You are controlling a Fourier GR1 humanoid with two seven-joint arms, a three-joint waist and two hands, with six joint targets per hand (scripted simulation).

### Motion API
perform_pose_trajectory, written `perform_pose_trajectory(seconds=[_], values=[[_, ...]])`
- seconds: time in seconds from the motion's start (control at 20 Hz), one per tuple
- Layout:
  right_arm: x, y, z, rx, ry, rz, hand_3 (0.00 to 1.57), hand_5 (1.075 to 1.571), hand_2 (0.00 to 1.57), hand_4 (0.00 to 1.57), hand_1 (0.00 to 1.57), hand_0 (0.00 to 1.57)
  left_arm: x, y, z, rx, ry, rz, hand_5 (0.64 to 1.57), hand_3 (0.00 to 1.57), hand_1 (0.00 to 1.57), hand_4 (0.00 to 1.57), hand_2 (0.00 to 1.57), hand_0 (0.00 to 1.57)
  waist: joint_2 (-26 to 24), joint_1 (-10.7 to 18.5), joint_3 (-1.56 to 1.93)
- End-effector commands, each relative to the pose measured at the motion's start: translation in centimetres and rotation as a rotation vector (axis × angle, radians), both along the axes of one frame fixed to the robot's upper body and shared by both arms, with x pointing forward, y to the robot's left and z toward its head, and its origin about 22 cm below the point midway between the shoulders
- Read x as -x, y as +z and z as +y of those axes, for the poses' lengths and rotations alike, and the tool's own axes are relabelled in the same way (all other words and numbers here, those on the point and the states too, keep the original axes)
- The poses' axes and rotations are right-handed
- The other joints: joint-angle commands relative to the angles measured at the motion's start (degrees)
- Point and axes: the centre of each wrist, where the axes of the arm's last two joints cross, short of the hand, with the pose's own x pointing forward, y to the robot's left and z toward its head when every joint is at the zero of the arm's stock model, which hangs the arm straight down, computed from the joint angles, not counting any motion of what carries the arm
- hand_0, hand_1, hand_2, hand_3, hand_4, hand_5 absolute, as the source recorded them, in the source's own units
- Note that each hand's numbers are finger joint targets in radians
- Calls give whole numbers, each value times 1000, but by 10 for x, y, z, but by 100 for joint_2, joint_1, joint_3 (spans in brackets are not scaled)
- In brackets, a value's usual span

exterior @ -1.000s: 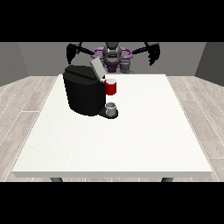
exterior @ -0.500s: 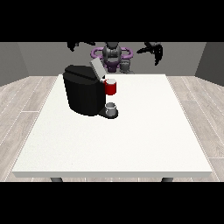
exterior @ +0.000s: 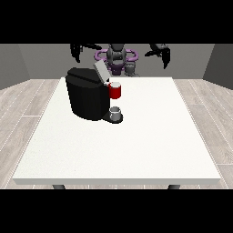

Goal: Insert the coffee pod into the coffee machine and close the lid

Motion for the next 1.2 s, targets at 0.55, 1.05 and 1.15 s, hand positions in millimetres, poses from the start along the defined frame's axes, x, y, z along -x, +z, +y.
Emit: perform_pose_trajectory(seconds=[0.55, 1.05, 1.15], values=[[-22, -5, 32, -43, 94, 52, 0, 1571, 0, 0, 0, 0, 33, 40, 15, -3, 69, -92, 1571, 0, 0, 374, 0, 0, 525, -212, -1], [-61, 57, 52, -19, 182, -80, 0, 1571, 0, 73, 0, 0, 28, 69, 33, -7, 130, -195, 1571, 0, 0, 336, 0, 0, 1234, -336, -2], [-59, 50, 69, 14, 195, -92, 0, 1571, 0, 79, 0, 0, 33, 63, 40, -26, 115, -193, 1571, 0, 0, 316, 0, 0, 1290, -373, -2]])
